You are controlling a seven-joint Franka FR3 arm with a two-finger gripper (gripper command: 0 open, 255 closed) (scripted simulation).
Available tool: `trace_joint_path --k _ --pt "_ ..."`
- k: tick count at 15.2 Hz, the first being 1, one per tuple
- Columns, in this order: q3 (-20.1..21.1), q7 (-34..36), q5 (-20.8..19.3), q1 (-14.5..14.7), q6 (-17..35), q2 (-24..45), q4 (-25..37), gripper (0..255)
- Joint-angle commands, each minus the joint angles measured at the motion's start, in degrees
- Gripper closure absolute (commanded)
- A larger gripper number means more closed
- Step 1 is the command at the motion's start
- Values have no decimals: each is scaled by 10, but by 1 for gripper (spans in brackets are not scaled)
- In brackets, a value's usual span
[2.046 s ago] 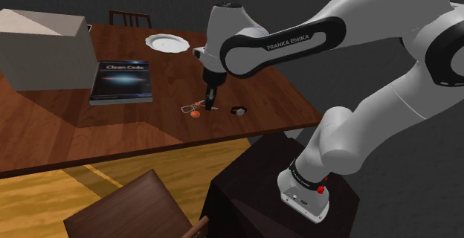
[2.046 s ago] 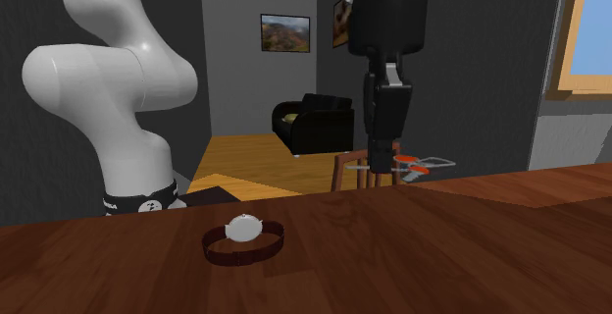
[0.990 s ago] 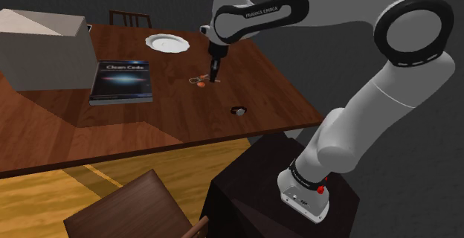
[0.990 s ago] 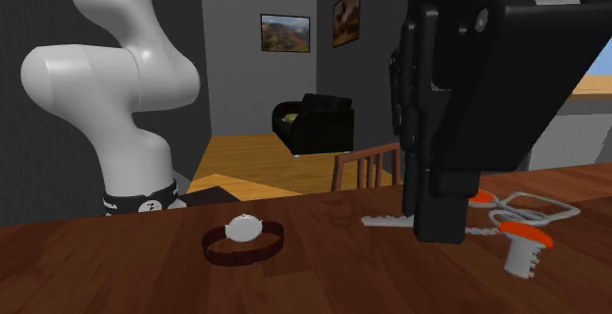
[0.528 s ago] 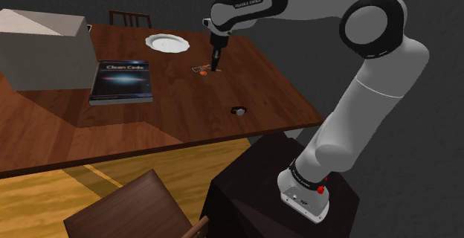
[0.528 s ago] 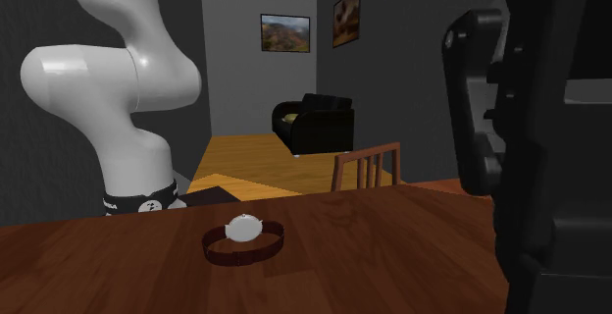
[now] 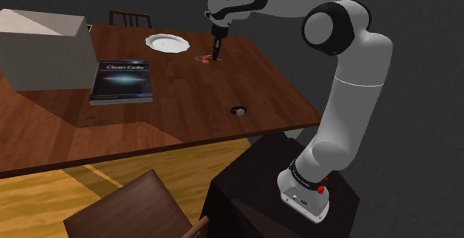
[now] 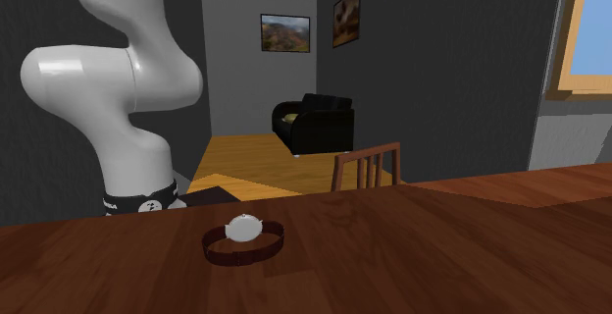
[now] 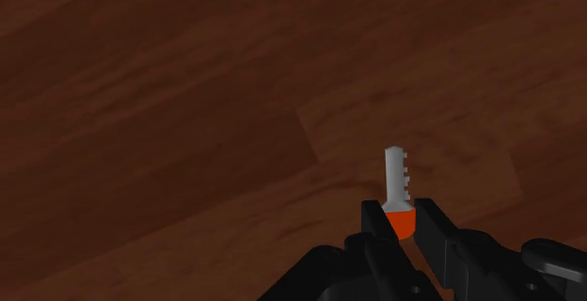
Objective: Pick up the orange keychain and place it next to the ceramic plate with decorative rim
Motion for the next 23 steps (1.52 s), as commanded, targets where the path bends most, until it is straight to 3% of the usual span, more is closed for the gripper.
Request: trace_joint_path --k 1,7,10,23 --pt "-4 -20 9 -17 -19 40 58 255" --pt "-6 -62 33 -73 -106 188 290 255" --pt "-1 -73 45 -113 -189 306 493 255" --pt "0 -79 46 -102 -81 295 372 255"
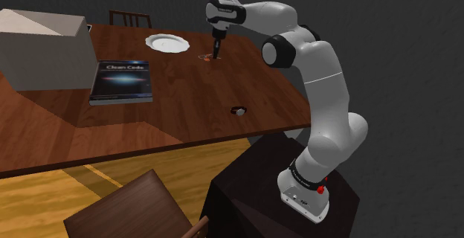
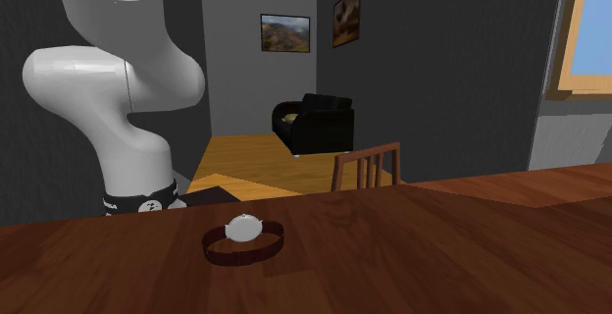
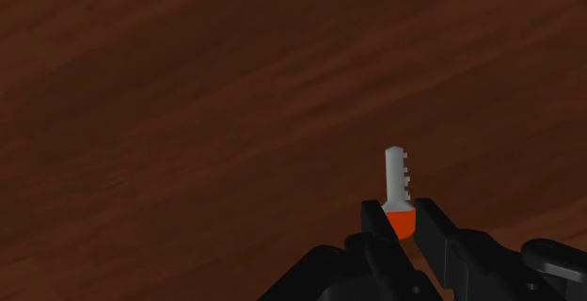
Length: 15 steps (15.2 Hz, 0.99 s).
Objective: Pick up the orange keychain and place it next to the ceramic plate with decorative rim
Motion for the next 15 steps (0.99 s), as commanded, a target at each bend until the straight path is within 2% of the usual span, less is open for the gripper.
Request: trace_joint_path --k 1,9,10,15 --pt "1 0 1 1 13 4 -8 255" --pt "1 -1 1 1 18 5 -13 255" --pt "1 -1 1 1 18 5 -13 0" --pt "1 -1 1 1 18 5 -13 0"
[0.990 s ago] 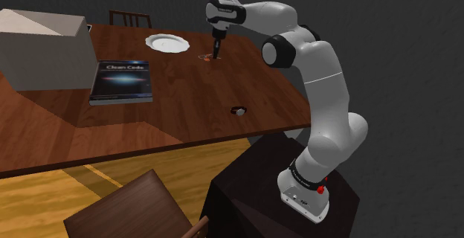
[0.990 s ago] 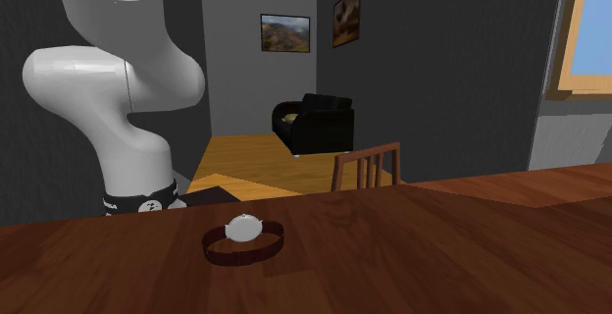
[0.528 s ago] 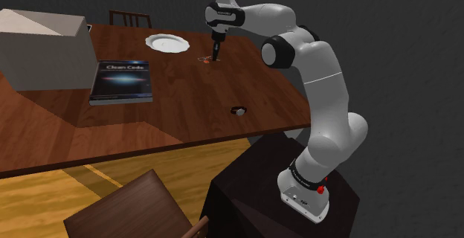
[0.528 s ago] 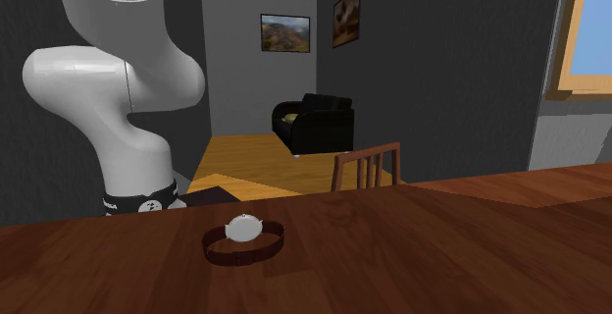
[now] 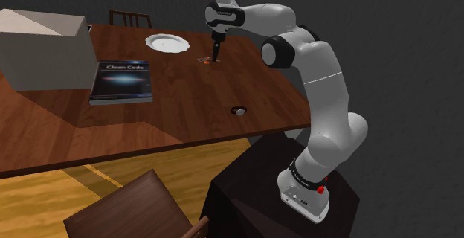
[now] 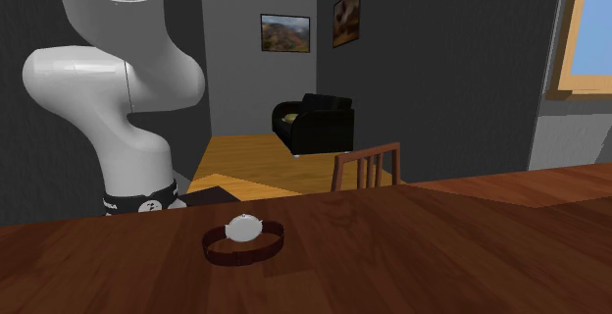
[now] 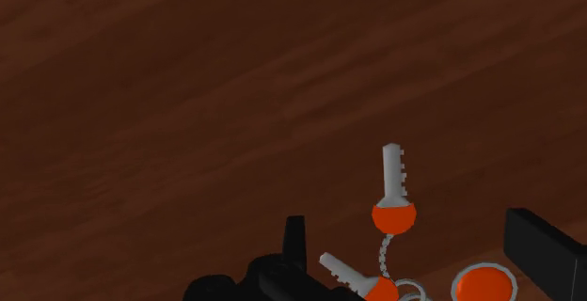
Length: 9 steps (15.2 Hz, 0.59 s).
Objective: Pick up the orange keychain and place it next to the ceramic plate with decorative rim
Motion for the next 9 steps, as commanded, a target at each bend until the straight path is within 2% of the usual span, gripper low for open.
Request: trace_joint_path --k 1,4,9 --pt "0 1 -1 -1 -17 -3 14 0" --pt "-1 4 -2 -6 -70 -4 67 0" --pt "-1 4 -2 -6 -70 -4 67 0"
